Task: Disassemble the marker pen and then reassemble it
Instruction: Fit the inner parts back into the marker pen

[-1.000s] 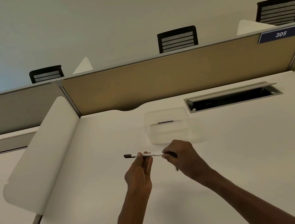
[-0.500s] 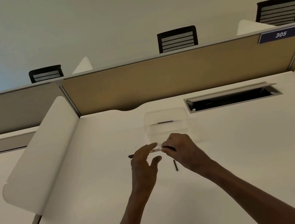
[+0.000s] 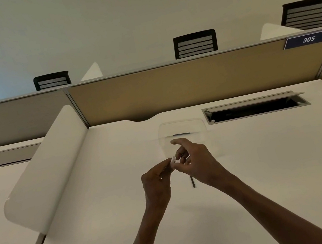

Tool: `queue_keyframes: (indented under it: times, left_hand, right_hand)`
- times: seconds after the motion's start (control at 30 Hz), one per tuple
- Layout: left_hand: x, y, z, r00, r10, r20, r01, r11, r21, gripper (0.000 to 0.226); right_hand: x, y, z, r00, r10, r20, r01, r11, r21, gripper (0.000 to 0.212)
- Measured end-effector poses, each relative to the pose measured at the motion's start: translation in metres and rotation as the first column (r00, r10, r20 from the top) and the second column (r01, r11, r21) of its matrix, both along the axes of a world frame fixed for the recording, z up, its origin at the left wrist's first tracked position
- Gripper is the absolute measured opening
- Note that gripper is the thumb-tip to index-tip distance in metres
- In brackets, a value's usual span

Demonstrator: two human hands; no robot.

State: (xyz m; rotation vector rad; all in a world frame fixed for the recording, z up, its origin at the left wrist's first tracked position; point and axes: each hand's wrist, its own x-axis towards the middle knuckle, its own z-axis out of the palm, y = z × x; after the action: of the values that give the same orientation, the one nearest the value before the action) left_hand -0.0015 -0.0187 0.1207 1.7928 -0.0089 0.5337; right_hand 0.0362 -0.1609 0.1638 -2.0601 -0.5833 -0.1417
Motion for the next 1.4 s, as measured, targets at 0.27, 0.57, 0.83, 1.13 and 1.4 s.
queue_keyframes:
  times: [0.27, 0.57, 0.83, 1.13, 1.4]
  left_hand:
    - [0.001, -0.001, 0.001, 1.0, -0.01, -0.029, 0.008, 0.998, -0.063, 0.02]
    - [0.001, 0.005, -0.006, 0.997, -0.018, -0.07, 0.011, 0.995, -0.094, 0.025]
    - [-0.001, 0.012, -0.017, 0.991, 0.005, -0.133, -0.024, 0.989, -0.147, 0.024]
    - [0.004, 0.016, -0.021, 0.986, 0.045, -0.161, -0.066, 0.989, -0.129, 0.023]
    - [0.008, 0.016, -0.024, 0.985, 0.043, -0.166, -0.067, 0.988, -0.141, 0.022]
  right_hand:
    - [-0.001, 0.004, -0.01, 0.992, -0.049, 0.118, 0.047, 0.999, 0.026, 0.014]
    - [0.006, 0.001, -0.021, 0.998, -0.054, 0.02, 0.053, 0.996, 0.072, 0.01]
    - [0.022, -0.013, -0.058, 0.955, -0.205, -0.213, 0.223, 0.973, 0.064, 0.005]
    - [0.031, -0.02, -0.118, 0.881, -0.382, -0.278, 0.29, 0.902, -0.321, 0.02]
    - [0.03, -0.007, -0.144, 0.853, -0.438, -0.284, 0.271, 0.837, -0.475, 0.024]
